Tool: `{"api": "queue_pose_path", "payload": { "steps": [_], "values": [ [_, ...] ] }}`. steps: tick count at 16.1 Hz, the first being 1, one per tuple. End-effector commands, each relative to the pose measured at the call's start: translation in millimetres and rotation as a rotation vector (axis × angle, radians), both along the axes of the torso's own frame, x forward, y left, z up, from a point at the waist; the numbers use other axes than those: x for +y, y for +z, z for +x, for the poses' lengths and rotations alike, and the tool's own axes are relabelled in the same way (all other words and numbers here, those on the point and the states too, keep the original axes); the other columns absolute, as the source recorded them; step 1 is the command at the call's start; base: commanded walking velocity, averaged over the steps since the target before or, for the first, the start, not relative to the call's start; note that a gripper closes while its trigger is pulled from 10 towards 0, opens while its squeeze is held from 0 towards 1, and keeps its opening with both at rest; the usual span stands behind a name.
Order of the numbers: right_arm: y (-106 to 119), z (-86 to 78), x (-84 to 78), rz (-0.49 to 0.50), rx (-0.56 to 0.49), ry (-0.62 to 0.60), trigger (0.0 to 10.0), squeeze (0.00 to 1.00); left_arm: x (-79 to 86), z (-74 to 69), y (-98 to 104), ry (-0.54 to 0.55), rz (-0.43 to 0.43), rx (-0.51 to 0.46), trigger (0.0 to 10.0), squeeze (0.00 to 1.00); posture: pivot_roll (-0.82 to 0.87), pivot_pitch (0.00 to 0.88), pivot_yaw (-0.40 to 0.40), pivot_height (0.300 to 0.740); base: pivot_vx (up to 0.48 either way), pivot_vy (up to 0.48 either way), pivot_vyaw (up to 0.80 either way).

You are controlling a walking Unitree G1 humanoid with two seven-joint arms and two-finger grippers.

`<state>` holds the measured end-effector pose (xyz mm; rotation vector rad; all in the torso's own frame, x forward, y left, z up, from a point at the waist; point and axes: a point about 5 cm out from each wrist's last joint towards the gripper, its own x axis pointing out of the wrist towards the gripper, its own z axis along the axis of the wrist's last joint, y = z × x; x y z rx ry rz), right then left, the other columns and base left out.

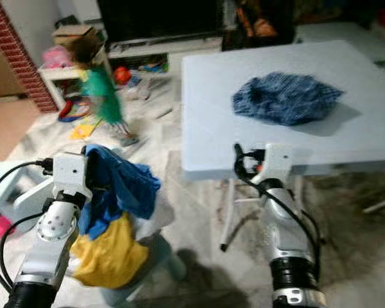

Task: Hang hanger

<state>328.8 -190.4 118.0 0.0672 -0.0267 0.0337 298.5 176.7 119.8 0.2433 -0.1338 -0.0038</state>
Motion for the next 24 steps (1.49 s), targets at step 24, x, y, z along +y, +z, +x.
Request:
{"api": "queue_pose_path", "payload": {
  "steps": [24],
  "values": [
    [6,15.9,11.9,-0.024,-0.014,0.054,10.0,0.00,-61.9,6.0,15,-0.302,-0.091,0.020,10.0,0.00,-0.10,0.000,0.125,0.740,0.000,-0.318,0.00]
  ]
}}
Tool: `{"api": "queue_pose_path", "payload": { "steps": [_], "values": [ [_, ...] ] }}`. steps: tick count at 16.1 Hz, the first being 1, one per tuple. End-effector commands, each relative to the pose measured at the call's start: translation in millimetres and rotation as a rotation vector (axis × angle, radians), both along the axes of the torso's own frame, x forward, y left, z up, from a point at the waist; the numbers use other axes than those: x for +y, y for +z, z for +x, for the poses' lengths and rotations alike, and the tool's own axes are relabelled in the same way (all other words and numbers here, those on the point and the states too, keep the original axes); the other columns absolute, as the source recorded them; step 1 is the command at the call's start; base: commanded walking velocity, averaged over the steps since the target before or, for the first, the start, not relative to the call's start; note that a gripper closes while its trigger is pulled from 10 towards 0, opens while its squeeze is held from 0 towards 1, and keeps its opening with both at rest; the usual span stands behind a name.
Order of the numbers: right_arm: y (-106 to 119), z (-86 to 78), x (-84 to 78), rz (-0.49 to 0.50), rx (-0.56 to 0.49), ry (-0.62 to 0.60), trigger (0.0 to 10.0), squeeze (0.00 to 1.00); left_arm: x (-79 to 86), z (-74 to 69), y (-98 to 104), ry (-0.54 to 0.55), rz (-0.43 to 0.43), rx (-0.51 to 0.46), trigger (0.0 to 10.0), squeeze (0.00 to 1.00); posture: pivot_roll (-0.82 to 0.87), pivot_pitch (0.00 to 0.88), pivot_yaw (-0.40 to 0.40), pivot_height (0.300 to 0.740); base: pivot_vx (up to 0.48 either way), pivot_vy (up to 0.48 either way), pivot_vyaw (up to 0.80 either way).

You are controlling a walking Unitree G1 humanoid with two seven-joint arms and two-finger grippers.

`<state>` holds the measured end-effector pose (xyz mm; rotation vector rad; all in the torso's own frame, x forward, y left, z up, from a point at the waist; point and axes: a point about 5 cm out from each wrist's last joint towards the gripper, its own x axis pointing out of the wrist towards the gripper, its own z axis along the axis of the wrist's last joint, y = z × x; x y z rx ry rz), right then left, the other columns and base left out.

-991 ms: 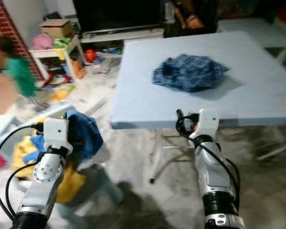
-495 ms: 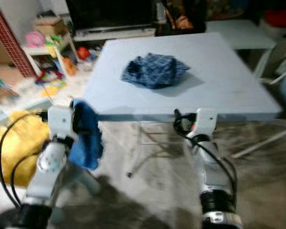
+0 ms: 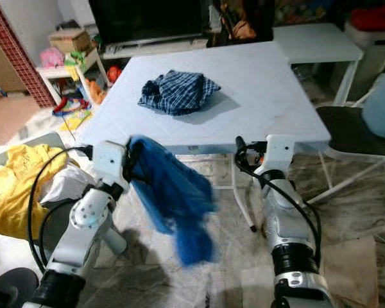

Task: Hang hanger

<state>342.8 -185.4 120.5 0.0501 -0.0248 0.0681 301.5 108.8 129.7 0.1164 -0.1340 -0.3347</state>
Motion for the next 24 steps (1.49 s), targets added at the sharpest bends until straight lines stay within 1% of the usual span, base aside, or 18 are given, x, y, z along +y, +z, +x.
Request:
{"api": "queue_pose_path", "payload": {
  "steps": [1,2,3,4,5,6,7,8,10,12,18,21,24],
  "values": [
    [2,0.8,7.0,-0.004,-0.009,0.023,10.0,0.00,5.7,-6.1,-13,-0.048,0.024,0.076,10.0,0.00,-0.10,0.000,0.123,0.740,0.000,0.000,0.00],
    [-1,-1.6,6.3,0.000,0.004,0.026,10.0,0.00,6.5,-20.4,-28,-0.161,0.033,0.164,10.0,0.00,-0.10,0.000,0.118,0.740,0.000,0.000,0.00],
    [-5,-4.2,5.3,0.002,0.019,0.031,10.0,0.00,10.8,-31.9,-39,-0.226,0.047,0.217,10.0,0.00,-0.09,0.000,0.116,0.740,0.000,0.000,0.00],
    [-8,-6.1,4.5,0.003,0.030,0.034,10.0,0.00,16.8,-37.1,-45,-0.232,0.070,0.244,10.0,0.00,-0.09,0.000,0.116,0.740,0.000,0.000,0.00],
    [-10,-8.0,3.7,0.004,0.039,0.036,10.0,0.00,24.0,-40.8,-51,-0.229,0.115,0.261,10.0,0.00,-0.09,0.000,0.114,0.740,0.000,0.000,0.00],
    [-13,-9.6,3.6,0.009,0.047,0.040,10.0,0.00,30.7,-40.6,-54,-0.190,0.111,0.277,10.0,0.00,-0.08,0.000,0.112,0.740,0.000,0.000,0.00],
    [-14,-10.3,3.8,0.008,0.053,0.041,10.0,0.00,32.3,-39.5,-54,-0.165,0.075,0.281,10.0,0.00,-0.08,0.000,0.111,0.740,0.000,0.000,0.00],
    [-14,-10.5,4.1,0.008,0.055,0.042,10.0,0.00,31.8,-38.9,-53,-0.159,0.050,0.287,10.0,0.00,-0.08,0.000,0.110,0.740,0.000,0.000,0.00],
    [-15,-10.7,3.9,0.015,0.069,0.034,10.0,0.00,32.5,-35.3,-53,-0.109,-0.005,0.301,10.0,0.00,-0.09,0.000,0.112,0.740,0.000,0.000,0.00],
    [-15,-10.4,3.8,0.013,0.075,0.032,10.0,0.00,31.3,-32.8,-52,-0.088,-0.048,0.307,10.0,0.00,-0.09,0.000,0.112,0.740,0.000,0.000,-0.48],
    [-16,-10.2,1.8,0.005,0.085,0.027,10.0,0.00,32.1,-27.5,-51,-0.058,-0.071,0.309,10.0,0.00,-0.10,0.000,0.113,0.740,0.000,0.224,-0.80],
    [-14,-7.5,3.9,0.000,0.082,0.034,10.0,0.00,30.4,-25.1,-51,-0.056,-0.068,0.312,10.0,0.00,-0.10,0.000,0.108,0.740,0.000,0.392,-0.73],
    [-13,-6.3,2.6,-0.002,0.081,0.033,10.0,0.00,29.8,-24.0,-52,-0.045,-0.076,0.314,10.0,0.00,-0.10,0.000,0.104,0.740,0.000,0.480,-0.54]
  ]
}}
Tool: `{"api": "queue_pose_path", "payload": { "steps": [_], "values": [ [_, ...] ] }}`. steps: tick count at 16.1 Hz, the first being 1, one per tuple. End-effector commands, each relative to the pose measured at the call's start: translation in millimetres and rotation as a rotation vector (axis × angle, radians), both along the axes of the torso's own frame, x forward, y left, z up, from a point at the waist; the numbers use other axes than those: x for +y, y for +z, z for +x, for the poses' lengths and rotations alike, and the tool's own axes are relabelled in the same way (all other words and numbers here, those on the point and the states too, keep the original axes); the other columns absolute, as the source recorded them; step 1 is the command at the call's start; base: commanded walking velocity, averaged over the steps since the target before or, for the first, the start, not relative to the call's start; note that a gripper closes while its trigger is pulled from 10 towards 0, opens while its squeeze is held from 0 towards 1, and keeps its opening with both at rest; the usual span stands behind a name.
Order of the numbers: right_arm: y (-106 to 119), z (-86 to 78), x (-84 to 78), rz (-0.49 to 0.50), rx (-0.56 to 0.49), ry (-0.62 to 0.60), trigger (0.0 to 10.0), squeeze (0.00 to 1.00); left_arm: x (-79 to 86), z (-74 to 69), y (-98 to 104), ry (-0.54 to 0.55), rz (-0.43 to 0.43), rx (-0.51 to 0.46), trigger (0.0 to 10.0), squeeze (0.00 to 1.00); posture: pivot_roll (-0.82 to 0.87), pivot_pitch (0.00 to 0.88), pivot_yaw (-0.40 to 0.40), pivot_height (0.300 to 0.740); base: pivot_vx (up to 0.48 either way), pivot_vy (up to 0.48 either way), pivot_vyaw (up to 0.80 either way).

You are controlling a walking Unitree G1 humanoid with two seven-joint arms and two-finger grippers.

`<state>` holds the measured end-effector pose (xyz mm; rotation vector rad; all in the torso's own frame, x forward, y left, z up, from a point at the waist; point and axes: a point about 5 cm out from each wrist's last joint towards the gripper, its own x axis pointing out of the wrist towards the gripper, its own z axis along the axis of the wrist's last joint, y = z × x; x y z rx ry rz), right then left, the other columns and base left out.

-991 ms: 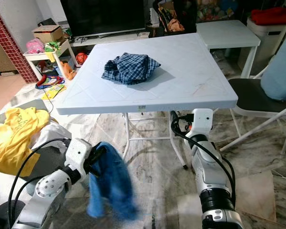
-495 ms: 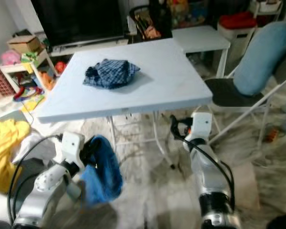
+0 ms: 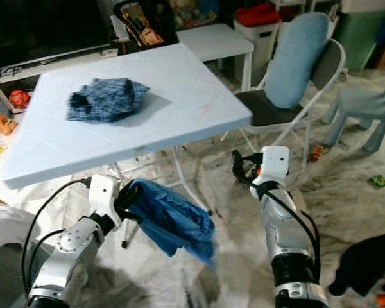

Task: Hang hanger

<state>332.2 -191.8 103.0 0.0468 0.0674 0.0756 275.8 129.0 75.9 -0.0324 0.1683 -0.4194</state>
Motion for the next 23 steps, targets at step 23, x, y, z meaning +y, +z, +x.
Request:
{"api": "queue_pose_path", "payload": {
  "steps": [23],
  "values": [
    [-7,1.4,23.4,-0.005,0.015,0.046,10.0,0.00,1.2,11.3,-2,0.064,-0.082,-0.026,10.0,0.00,-0.13,0.000,0.125,0.740,0.000,0.292,-0.29]
  ]
}}
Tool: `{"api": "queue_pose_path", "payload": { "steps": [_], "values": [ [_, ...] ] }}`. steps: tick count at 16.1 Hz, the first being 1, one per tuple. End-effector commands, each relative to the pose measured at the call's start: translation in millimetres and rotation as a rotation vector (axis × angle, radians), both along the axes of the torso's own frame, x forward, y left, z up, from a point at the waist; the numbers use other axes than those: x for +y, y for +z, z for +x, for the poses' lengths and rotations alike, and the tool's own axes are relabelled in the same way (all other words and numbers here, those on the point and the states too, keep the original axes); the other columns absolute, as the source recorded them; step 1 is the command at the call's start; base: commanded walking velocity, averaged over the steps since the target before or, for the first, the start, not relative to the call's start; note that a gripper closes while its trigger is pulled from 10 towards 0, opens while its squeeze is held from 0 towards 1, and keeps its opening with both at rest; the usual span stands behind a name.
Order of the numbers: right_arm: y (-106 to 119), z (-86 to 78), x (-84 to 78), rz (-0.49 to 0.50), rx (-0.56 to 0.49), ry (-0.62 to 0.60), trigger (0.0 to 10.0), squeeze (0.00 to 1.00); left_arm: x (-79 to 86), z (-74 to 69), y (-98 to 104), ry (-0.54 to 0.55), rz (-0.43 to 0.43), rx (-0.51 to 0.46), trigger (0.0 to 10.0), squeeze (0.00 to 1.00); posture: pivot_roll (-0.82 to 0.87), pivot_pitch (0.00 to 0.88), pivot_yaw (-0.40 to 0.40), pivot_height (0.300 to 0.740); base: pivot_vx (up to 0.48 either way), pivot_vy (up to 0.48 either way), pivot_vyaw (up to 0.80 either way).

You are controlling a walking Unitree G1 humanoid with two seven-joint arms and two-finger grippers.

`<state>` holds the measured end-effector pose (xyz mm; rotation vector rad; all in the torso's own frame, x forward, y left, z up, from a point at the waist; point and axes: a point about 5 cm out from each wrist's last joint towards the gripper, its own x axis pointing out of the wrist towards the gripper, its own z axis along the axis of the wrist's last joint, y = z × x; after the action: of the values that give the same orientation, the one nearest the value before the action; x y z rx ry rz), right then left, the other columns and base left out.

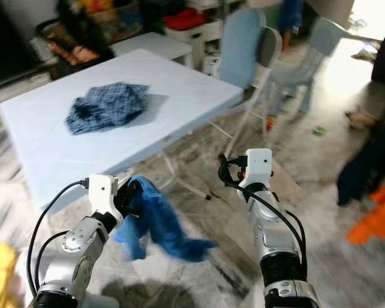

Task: Hang hanger

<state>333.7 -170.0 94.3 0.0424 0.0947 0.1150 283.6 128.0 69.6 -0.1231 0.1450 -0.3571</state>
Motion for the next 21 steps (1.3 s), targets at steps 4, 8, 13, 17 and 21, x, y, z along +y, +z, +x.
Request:
{"api": "queue_pose_path", "payload": {
  "steps": [4,8,13,17,21],
  "values": [
    [4,1.6,-0.5,-0.007,-0.016,0.001,10.0,0.00,-2.4,6.9,5,-0.007,-0.015,-0.021,10.0,0.00,-0.13,0.000,0.134,0.740,0.000,0.000,-0.80],
    [1,-1.0,0.9,-0.012,-0.012,0.002,10.0,0.00,-0.5,3.9,1,-0.005,-0.013,-0.011,10.0,0.00,-0.13,0.000,0.122,0.740,0.000,0.064,-0.80],
    [4,3.1,7.0,-0.038,-0.001,0.019,10.0,0.00,2.5,3.5,-4,0.013,-0.014,-0.001,10.0,0.00,-0.14,0.000,0.075,0.740,0.000,0.400,-0.80],
    [-8,0.3,10.2,-0.007,0.029,0.020,10.0,0.00,10.8,-3.0,-15,0.072,-0.034,0.042,10.0,0.00,-0.11,0.000,0.095,0.740,0.000,0.480,-0.76],
    [-22,-2.3,17.2,0.013,0.068,0.037,10.0,0.00,8.2,-2.0,-17,0.077,-0.041,0.051,10.0,0.00,-0.10,0.000,0.132,0.740,0.000,0.417,-0.14]
  ]
}}
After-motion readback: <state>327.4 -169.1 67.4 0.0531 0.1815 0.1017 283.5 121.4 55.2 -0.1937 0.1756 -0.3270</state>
